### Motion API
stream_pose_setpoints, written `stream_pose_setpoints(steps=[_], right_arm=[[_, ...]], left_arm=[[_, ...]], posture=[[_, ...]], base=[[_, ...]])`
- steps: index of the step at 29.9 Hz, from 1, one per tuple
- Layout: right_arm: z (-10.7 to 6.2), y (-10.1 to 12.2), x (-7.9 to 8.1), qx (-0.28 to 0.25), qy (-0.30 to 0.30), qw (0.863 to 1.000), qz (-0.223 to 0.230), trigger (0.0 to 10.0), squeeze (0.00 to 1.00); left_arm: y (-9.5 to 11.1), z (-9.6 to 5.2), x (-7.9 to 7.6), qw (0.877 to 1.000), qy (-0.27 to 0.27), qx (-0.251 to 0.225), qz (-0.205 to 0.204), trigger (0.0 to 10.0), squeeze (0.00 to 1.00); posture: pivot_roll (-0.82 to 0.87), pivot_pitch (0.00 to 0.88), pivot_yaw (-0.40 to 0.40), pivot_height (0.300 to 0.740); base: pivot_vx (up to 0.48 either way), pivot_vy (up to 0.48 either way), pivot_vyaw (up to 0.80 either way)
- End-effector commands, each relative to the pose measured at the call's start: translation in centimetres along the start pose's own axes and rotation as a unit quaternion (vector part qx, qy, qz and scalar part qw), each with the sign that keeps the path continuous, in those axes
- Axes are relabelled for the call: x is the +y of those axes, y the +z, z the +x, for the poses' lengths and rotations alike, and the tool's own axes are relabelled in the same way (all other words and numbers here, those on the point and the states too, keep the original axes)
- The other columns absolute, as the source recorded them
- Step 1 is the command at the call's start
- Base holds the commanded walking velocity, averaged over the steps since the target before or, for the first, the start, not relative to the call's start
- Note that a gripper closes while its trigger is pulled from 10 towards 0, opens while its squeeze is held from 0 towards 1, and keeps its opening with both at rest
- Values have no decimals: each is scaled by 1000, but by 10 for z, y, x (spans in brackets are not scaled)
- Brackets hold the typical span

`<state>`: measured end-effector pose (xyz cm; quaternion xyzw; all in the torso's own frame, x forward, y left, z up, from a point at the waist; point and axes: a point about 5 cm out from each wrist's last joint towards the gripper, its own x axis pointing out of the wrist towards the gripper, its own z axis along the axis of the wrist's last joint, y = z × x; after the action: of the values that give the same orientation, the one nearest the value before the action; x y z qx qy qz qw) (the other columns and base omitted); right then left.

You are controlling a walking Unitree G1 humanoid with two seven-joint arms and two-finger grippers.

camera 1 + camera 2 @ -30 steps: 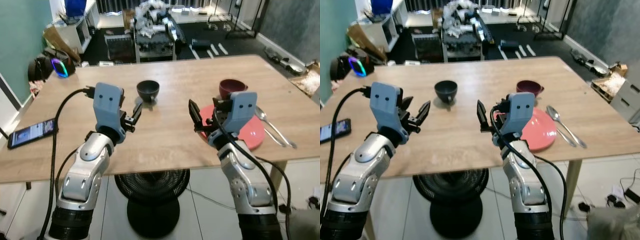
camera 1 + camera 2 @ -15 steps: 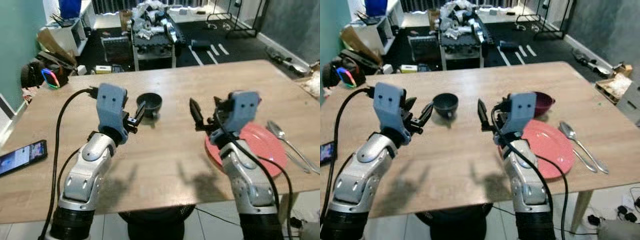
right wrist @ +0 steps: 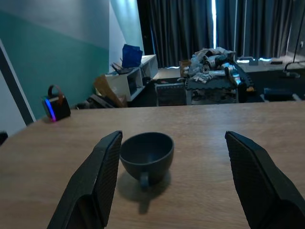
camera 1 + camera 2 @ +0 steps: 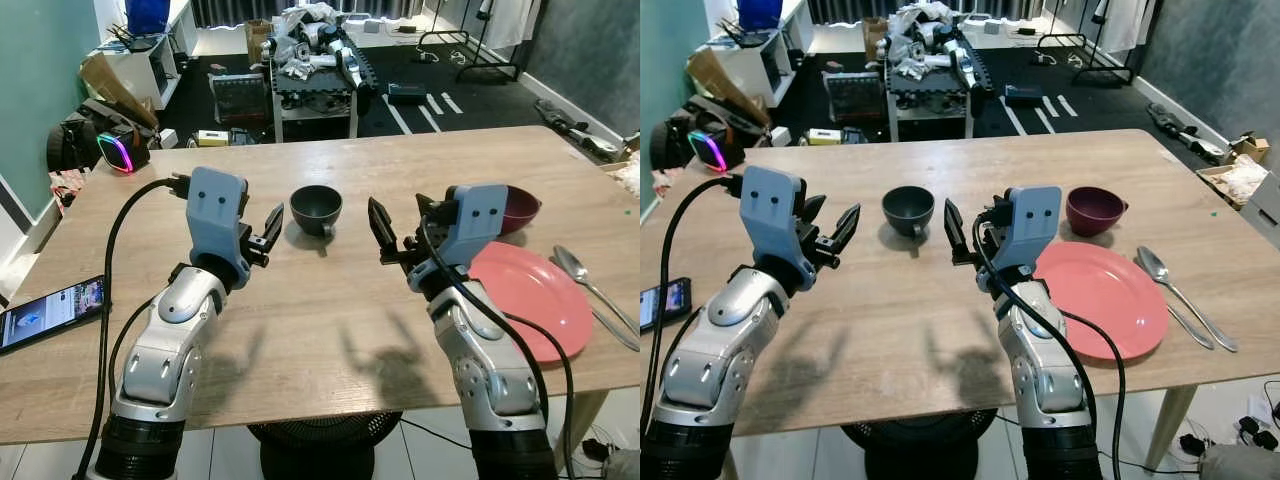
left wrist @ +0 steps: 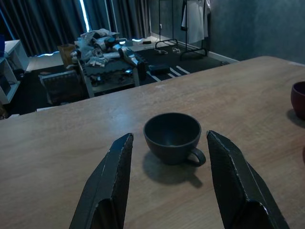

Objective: Setting the table

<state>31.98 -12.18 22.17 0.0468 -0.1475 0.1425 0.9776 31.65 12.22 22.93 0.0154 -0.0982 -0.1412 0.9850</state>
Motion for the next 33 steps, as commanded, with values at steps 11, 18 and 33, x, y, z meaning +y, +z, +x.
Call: stream_pose_setpoints(steps=[11,18,33], right_arm=[[7,-31,33,52,43,997,46,10000,0],[28,-38,40,57,41,997,45,10000,0],[49,-63,54,96,-6,995,10,10000,0]], left_arm=[[-20,-19,21,995,-2,81,55,10000,0],[-8,-41,47,987,-82,111,76,10000,0],[32,-61,60,986,-104,99,84,10000,0]], posture=[[61,56,100,740],[170,91,73,740],[275,160,44,740]], base=[[0,0,0],[0,0,0],[0,0,0]])
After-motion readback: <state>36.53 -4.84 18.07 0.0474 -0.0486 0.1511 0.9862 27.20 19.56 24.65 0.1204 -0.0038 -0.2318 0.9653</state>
